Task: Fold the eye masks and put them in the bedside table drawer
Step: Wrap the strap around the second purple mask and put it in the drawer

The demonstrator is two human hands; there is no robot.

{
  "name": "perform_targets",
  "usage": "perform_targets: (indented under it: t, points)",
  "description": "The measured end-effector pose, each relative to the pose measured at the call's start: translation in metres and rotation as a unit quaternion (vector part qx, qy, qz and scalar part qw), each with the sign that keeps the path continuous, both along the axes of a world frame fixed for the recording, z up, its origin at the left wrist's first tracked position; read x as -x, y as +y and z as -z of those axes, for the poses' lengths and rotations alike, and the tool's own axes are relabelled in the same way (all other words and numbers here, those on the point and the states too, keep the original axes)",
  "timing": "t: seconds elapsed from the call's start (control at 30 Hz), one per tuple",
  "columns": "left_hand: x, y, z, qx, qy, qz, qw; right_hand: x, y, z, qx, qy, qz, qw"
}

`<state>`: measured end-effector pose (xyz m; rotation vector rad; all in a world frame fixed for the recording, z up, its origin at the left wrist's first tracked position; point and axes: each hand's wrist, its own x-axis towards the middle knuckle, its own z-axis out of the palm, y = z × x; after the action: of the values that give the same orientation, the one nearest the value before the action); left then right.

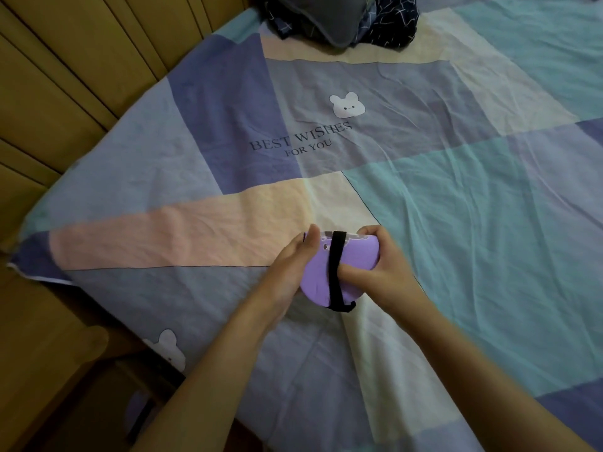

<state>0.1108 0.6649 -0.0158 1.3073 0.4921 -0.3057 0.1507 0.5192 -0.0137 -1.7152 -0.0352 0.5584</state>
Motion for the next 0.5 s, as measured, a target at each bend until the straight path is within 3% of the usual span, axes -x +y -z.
perform_targets:
  t: [0.13,0.27,0.5]
  points:
    - [0.004,0.003,0.006,-0.051,0.001,-0.072,0.996,0.010,-0.004,-0.006,-0.039,-0.072,0.002,0.997]
    - [0.006,0.013,0.002,-0.056,-0.007,-0.077,0.995,0.012,-0.007,-0.012,-0.018,-0.181,-0.126,0.975]
    - [0.019,0.023,-0.009,-0.073,-0.015,-0.060,0.995,0.019,0.021,-0.002,-0.009,-0.193,-0.134,0.972]
